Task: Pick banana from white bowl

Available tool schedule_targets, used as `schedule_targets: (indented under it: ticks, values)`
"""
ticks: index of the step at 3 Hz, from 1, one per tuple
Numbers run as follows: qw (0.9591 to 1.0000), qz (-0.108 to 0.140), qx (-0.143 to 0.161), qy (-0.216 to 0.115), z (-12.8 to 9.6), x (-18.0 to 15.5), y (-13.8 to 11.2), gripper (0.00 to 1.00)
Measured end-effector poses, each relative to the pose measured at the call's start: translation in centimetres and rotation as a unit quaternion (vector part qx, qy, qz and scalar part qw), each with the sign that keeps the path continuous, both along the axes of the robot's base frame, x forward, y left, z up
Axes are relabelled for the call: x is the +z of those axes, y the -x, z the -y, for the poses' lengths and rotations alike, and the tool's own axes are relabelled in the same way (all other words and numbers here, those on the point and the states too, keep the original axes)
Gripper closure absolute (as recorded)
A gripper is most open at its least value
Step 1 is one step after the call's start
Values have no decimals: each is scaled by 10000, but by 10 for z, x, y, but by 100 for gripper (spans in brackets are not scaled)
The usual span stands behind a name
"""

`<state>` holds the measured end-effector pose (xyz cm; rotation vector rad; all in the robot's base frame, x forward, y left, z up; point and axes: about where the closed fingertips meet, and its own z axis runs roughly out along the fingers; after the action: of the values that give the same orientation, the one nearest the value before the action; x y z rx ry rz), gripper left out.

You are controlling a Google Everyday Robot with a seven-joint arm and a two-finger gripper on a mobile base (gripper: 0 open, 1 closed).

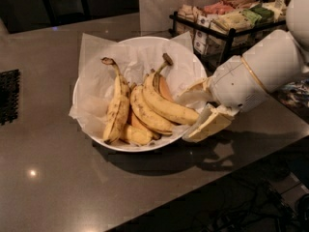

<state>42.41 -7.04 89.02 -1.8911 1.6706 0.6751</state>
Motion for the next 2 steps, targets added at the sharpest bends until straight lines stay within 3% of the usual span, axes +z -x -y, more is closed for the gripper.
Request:
schedule_targets:
  ticks: [1,2]
  values:
    - [10000,0,0,0,0,0,0,88]
    - [10000,0,1,0,0,0,0,100]
